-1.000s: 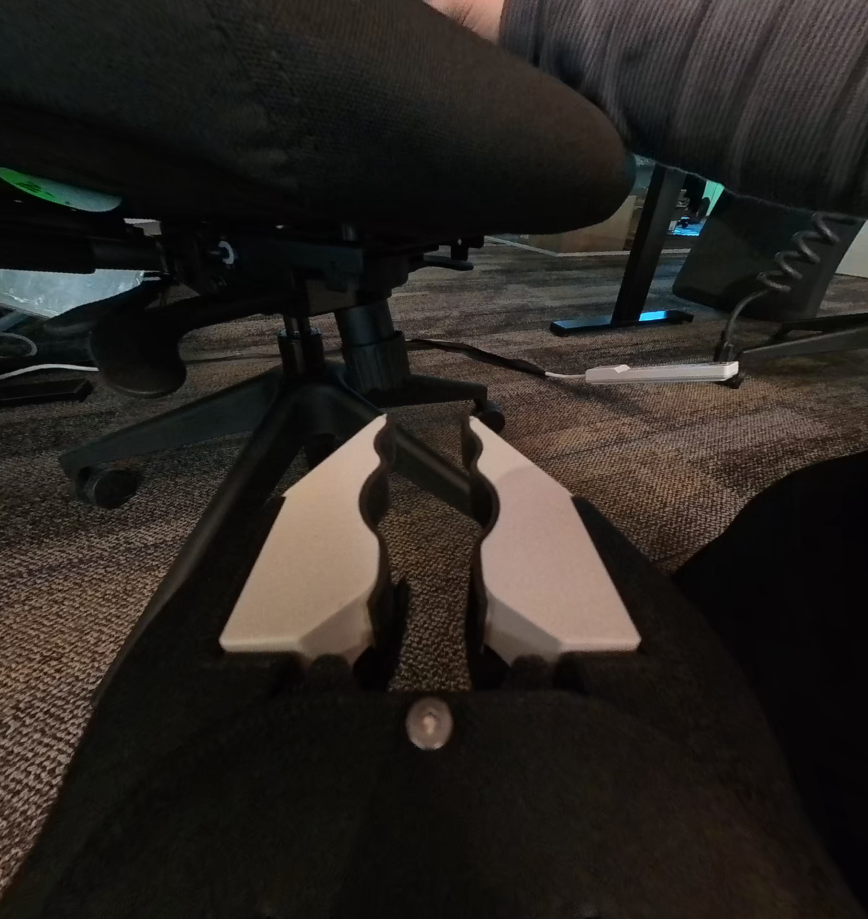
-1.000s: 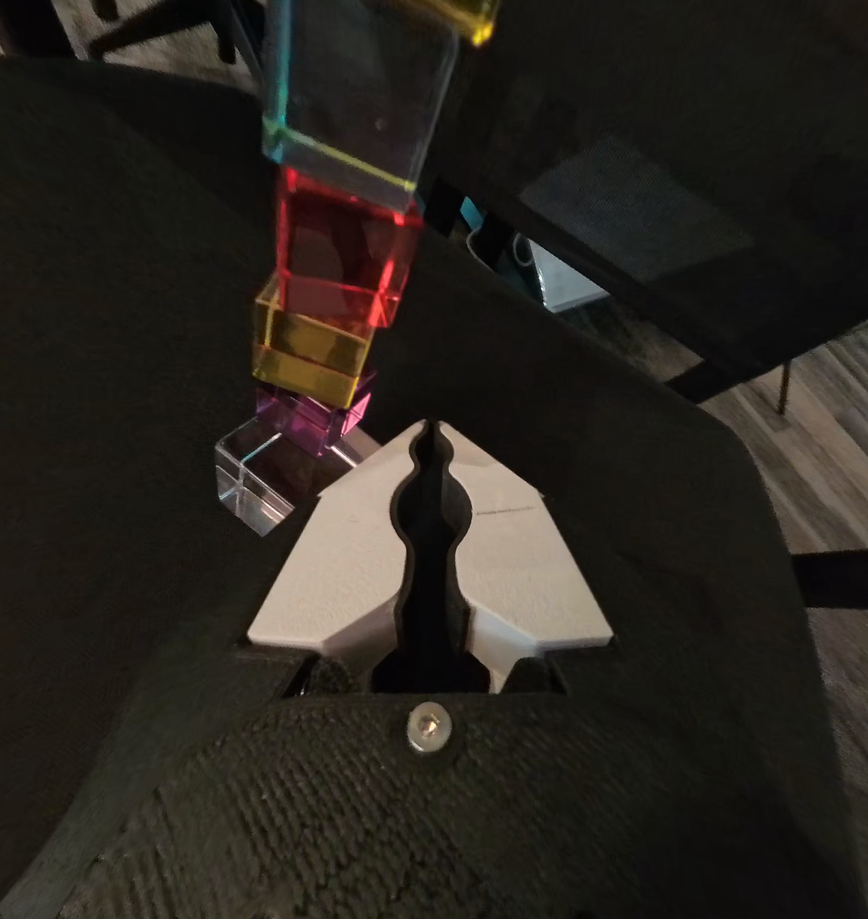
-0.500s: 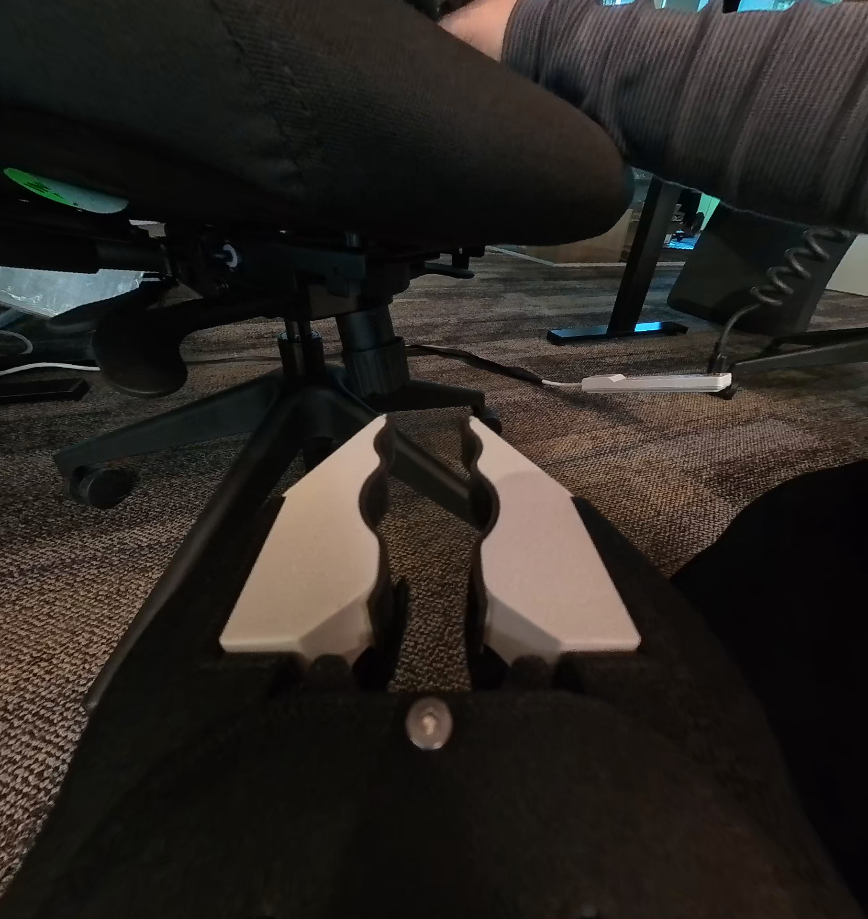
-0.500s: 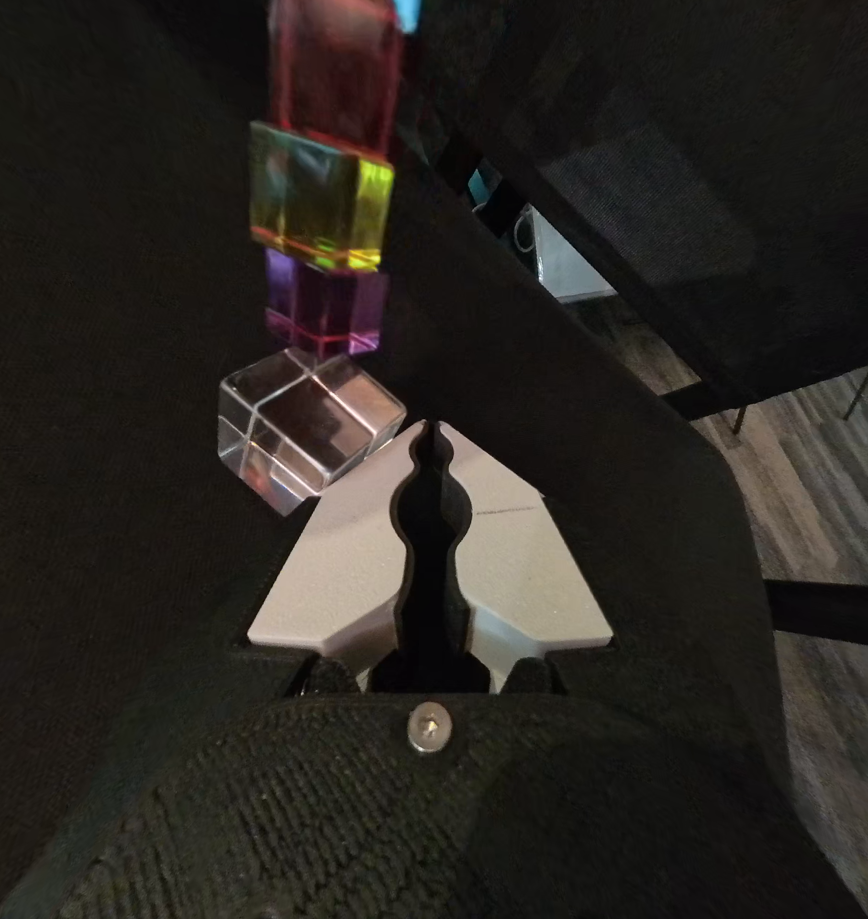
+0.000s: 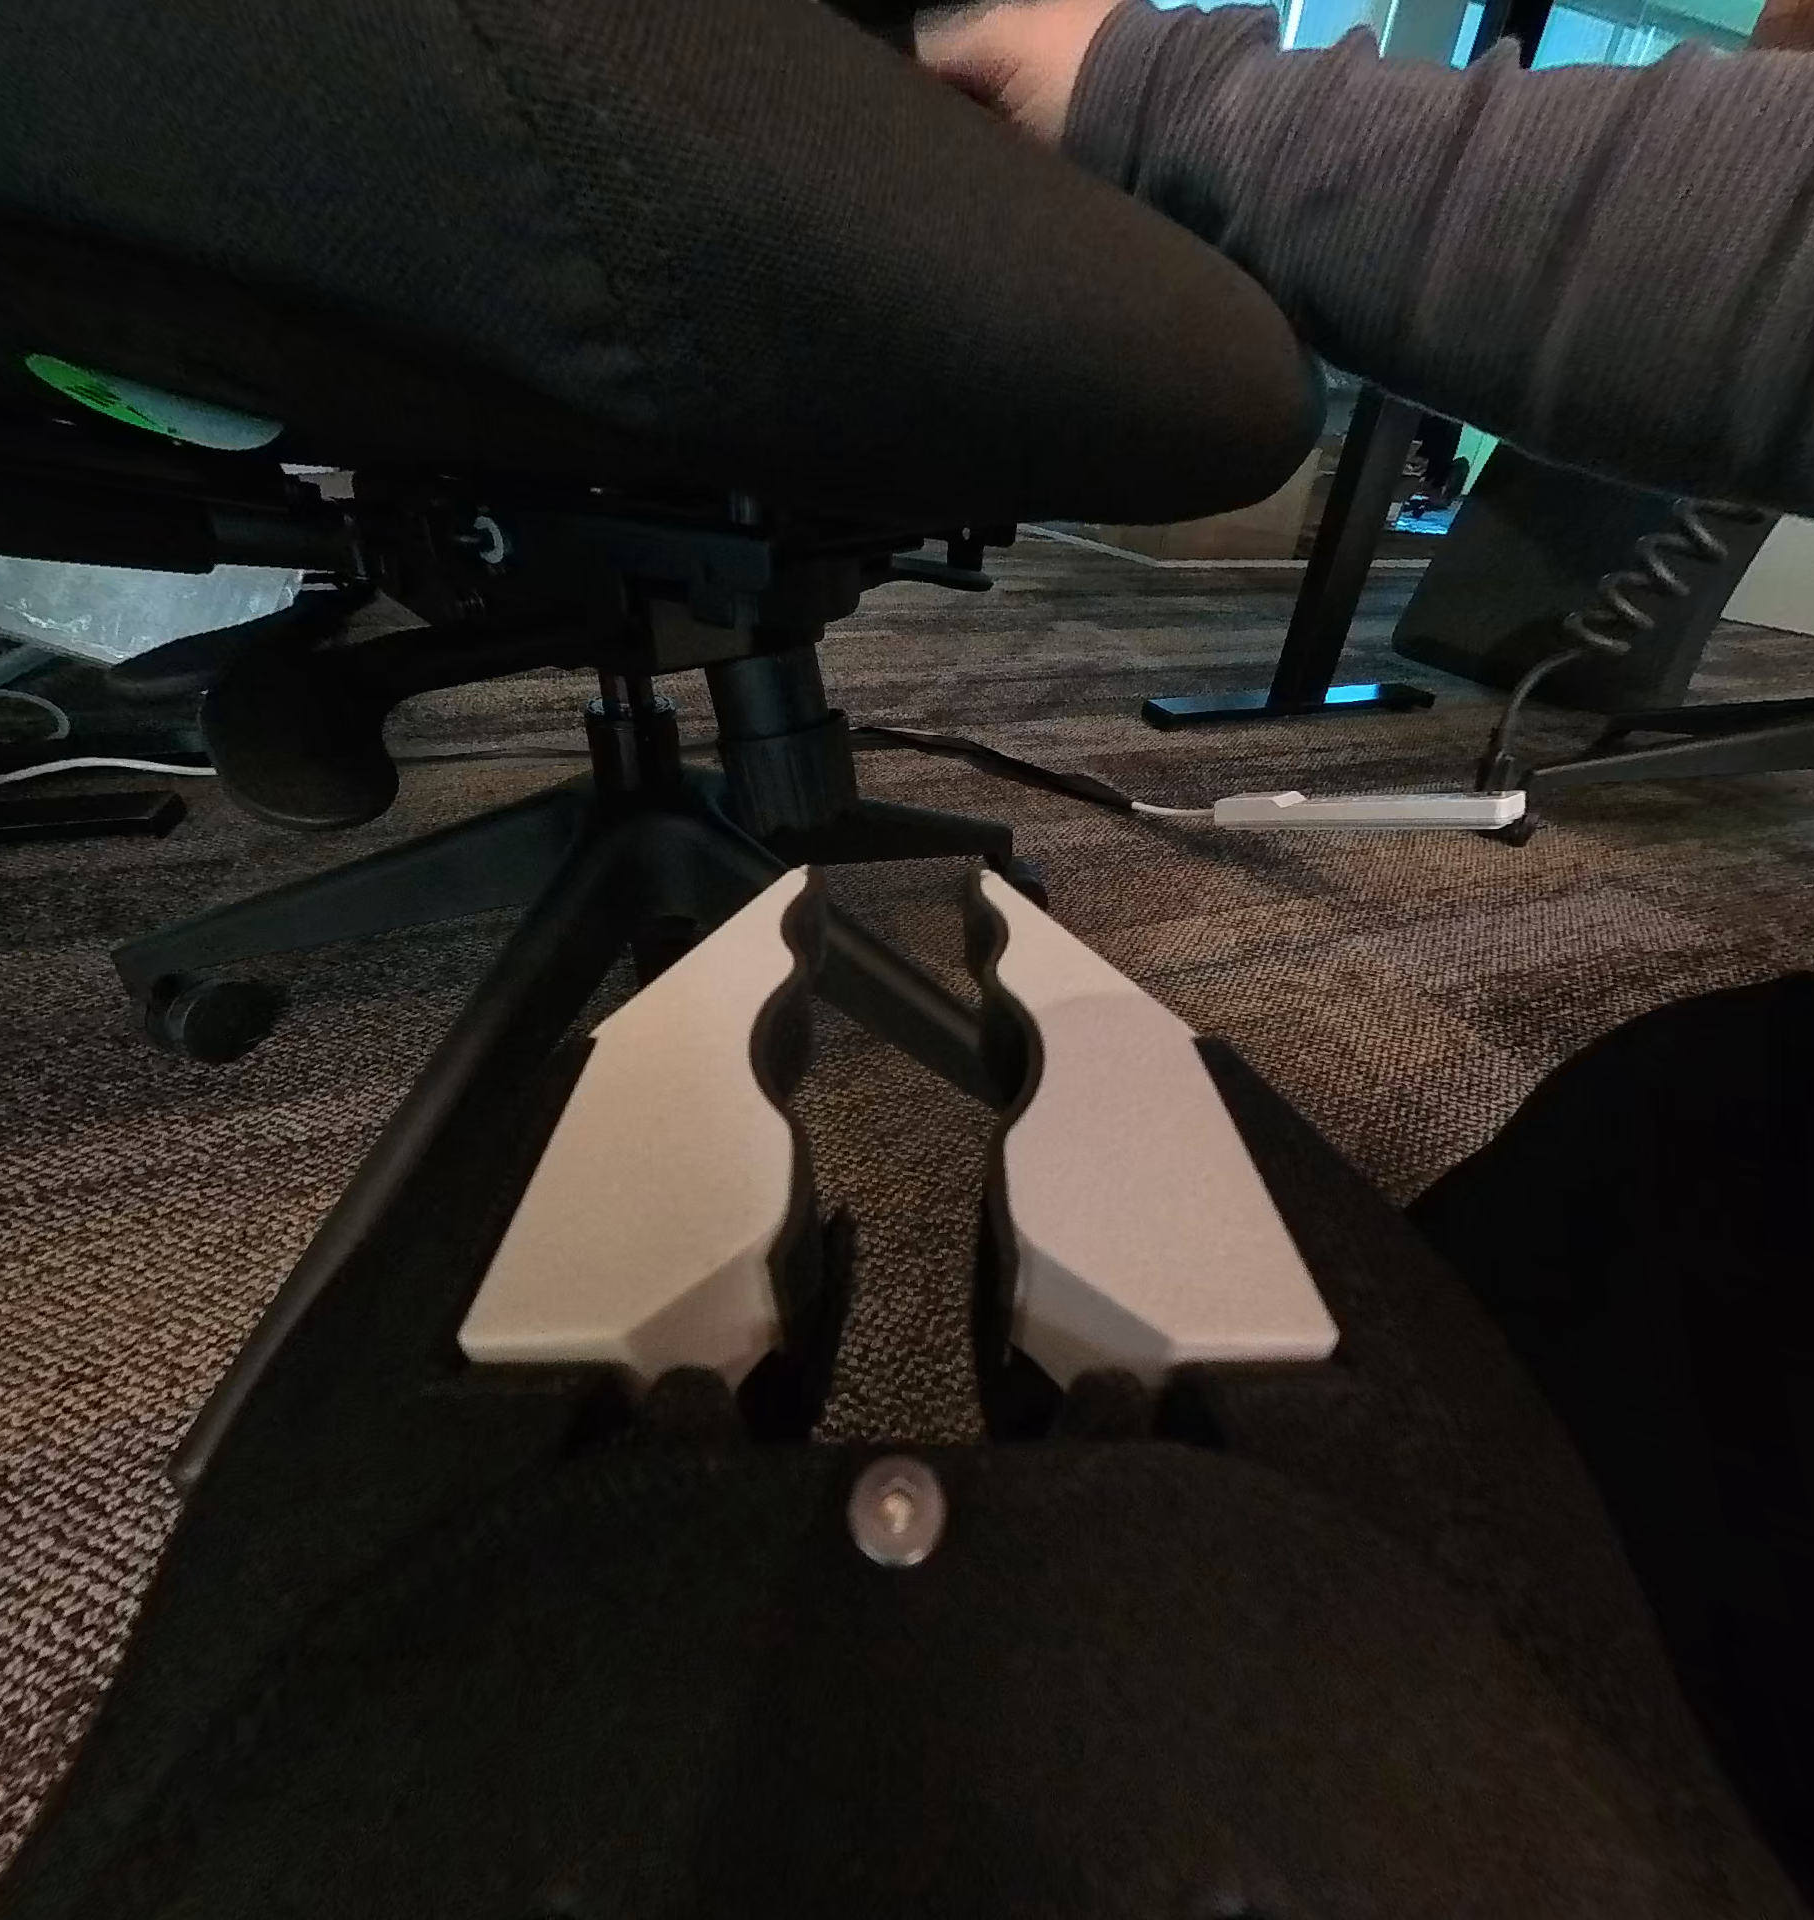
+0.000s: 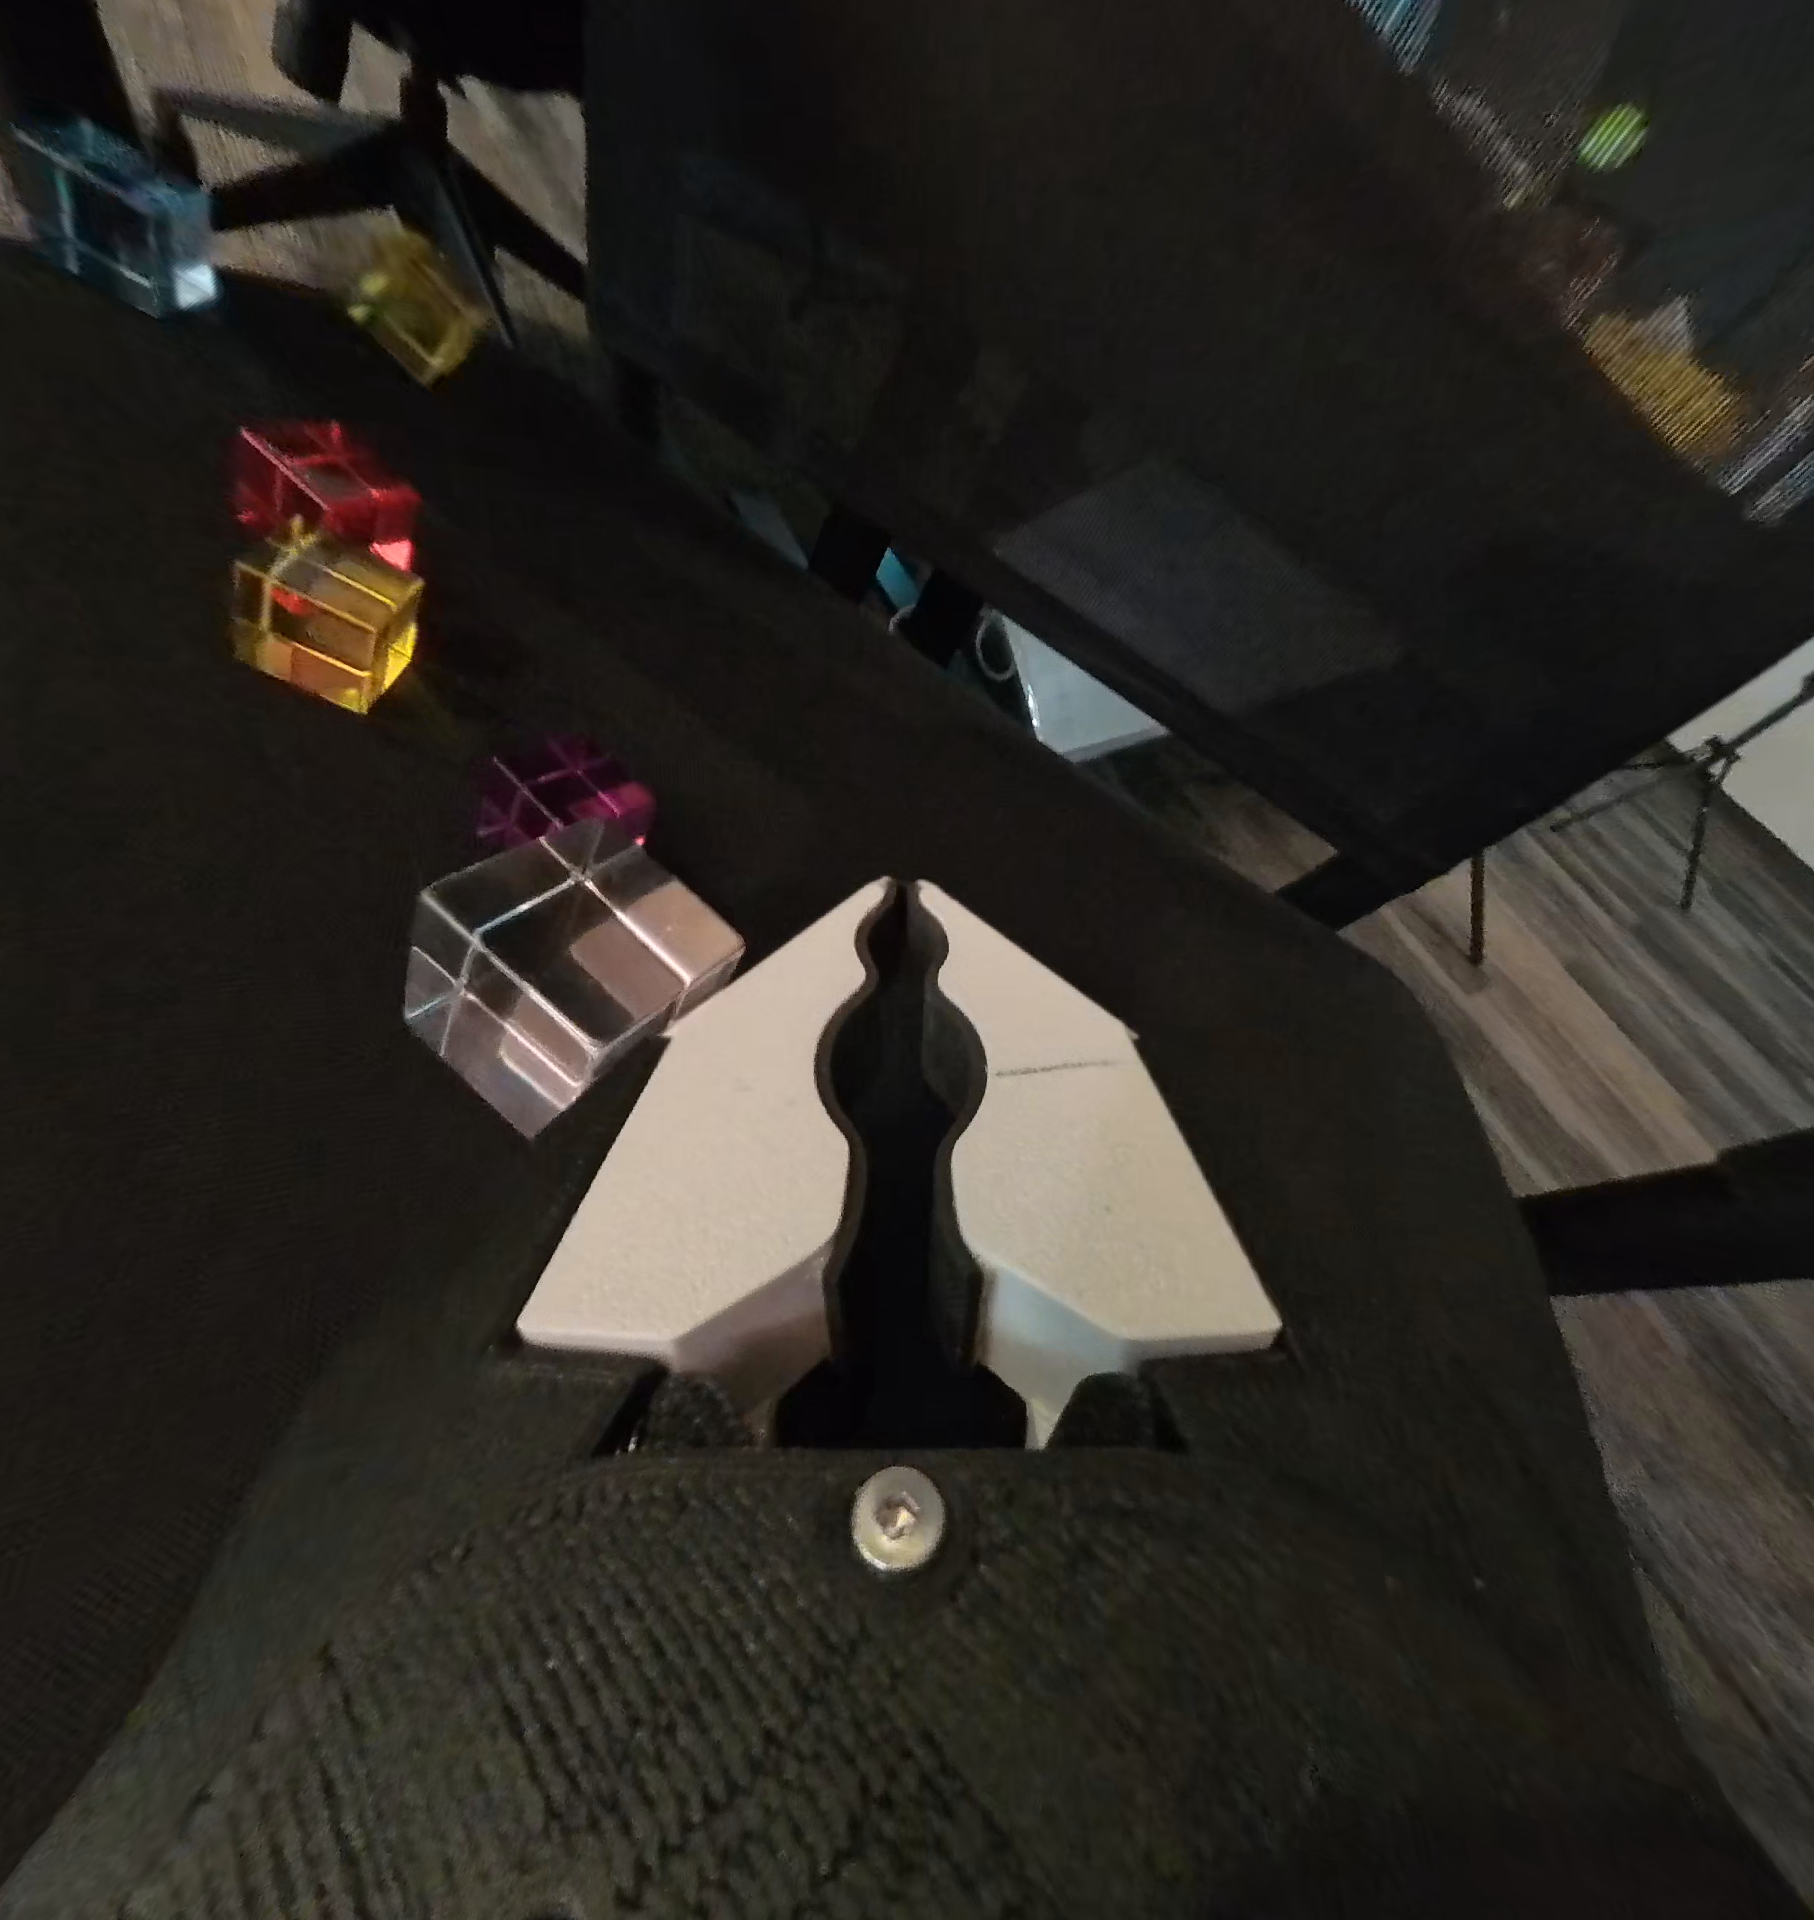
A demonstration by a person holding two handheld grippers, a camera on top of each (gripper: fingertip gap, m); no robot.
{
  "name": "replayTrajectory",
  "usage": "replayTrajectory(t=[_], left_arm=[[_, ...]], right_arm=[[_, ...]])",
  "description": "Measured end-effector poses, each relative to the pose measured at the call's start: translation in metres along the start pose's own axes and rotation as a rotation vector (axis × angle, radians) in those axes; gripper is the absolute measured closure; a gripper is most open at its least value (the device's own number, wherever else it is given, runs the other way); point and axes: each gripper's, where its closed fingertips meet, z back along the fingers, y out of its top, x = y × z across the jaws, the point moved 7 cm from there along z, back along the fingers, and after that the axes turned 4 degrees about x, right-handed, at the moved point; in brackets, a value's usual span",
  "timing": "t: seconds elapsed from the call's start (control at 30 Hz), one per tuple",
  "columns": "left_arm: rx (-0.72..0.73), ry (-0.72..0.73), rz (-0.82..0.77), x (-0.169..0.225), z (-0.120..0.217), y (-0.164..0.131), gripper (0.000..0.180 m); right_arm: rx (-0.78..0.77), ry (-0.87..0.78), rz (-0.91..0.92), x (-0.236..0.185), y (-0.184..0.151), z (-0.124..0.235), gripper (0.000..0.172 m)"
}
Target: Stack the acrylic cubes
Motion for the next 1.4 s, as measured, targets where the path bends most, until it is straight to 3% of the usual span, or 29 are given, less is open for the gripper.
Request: replayTrajectory(t=[0.23, 0.5, 0.87, 1.03, 1.13, 1.2, 1.3, 1.4], left_arm=[[0.008, 0.004, 0.003, -0.001, 0.000, 0.001, 0.155], [0.023, 0.001, 0.026, -0.003, 0.001, 0.001, 0.155], [0.042, -0.012, 0.054, -0.006, 0.002, 0.001, 0.155], [0.055, -0.012, 0.066, -0.007, 0.003, 0.002, 0.156], [0.049, -0.016, 0.076, -0.007, 0.002, 0.002, 0.156], [0.049, -0.018, 0.076, -0.007, 0.002, 0.001, 0.156], [0.048, -0.015, 0.069, -0.007, 0.003, 0.001, 0.156], [0.048, -0.016, 0.073, -0.007, 0.002, 0.002, 0.156]], right_arm=[[0.090, -0.021, 0.037, -0.001, 0.007, 0.008, 0.172], [0.141, 0.002, 0.070, -0.005, 0.012, 0.012, 0.159], [0.162, 0.132, 0.010, -0.015, 0.026, -0.002, 0.147], [0.233, 0.109, 0.053, -0.018, 0.029, 0.003, 0.151], [0.243, 0.188, 0.022, -0.019, 0.032, 0.006, 0.149], [0.211, 0.324, -0.022, -0.022, 0.036, 0.005, 0.143], [0.037, 0.563, -0.078, -0.031, 0.041, -0.002, 0.133], [-0.140, 0.615, 0.032, -0.032, 0.050, -0.016, 0.133]])
